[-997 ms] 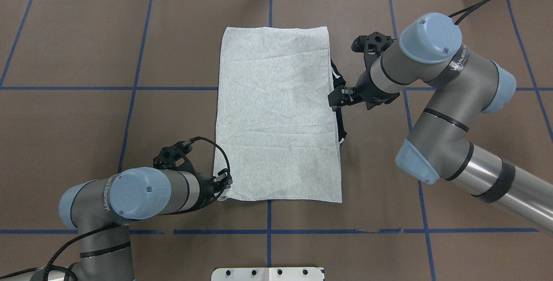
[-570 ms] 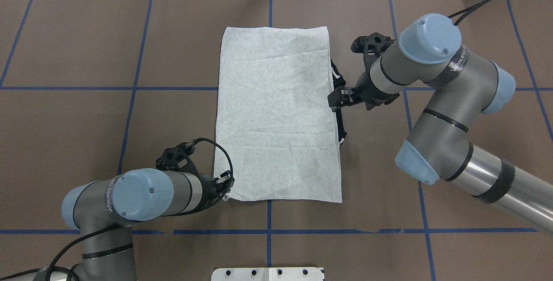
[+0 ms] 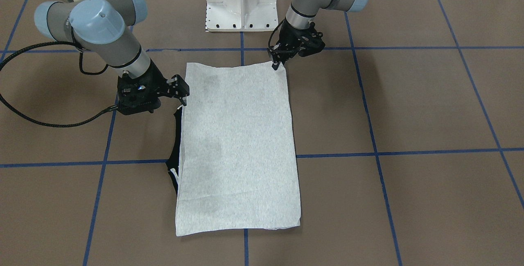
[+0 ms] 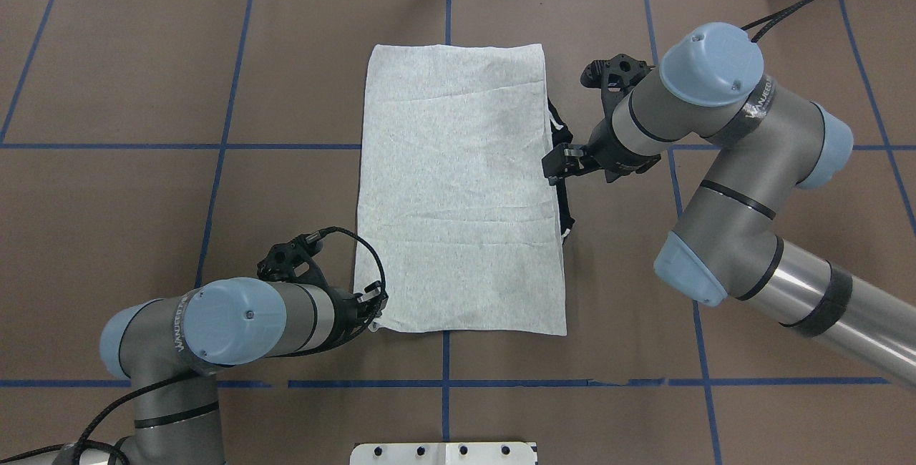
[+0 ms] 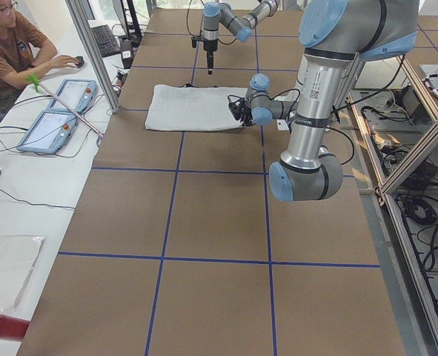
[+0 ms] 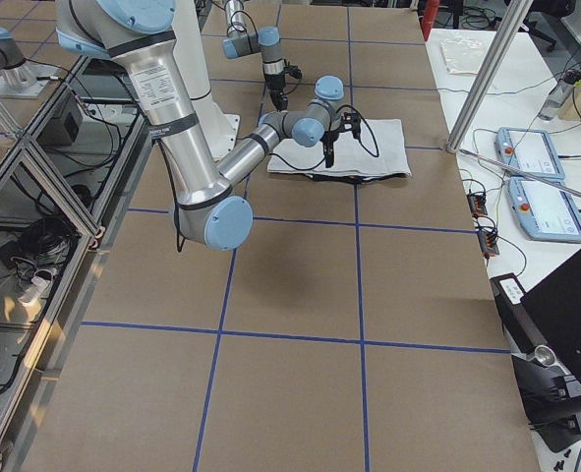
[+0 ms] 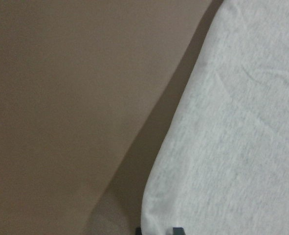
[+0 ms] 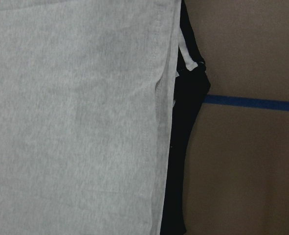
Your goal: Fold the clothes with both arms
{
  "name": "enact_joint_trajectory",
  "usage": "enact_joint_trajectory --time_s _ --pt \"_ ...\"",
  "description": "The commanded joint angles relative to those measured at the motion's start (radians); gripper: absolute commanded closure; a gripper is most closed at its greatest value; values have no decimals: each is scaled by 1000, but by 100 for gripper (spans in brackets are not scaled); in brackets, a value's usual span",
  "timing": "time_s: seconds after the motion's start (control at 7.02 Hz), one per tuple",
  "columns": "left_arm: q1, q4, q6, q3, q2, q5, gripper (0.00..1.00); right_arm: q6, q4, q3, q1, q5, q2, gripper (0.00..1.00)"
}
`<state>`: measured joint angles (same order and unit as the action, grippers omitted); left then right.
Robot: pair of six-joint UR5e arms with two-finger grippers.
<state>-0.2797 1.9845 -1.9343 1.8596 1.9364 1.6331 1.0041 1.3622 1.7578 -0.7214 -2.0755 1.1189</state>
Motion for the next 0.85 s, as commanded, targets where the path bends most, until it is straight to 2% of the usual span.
enact_joint_trajectory --time_s 0.0,0.14,0.43,0.71 --pt "-1 -3 0 4 -4 1 70 1 0 0 2 0 -1 0" --pt "-1 -16 0 4 -1 1 70 1 0 -1 3 0 -1 0" --pt "-1 -30 0 15 1 1 100 1 0 0 5 -2 -1 0" --pt "0 -32 2 23 3 5 100 109 0 11 28 1 -2 0"
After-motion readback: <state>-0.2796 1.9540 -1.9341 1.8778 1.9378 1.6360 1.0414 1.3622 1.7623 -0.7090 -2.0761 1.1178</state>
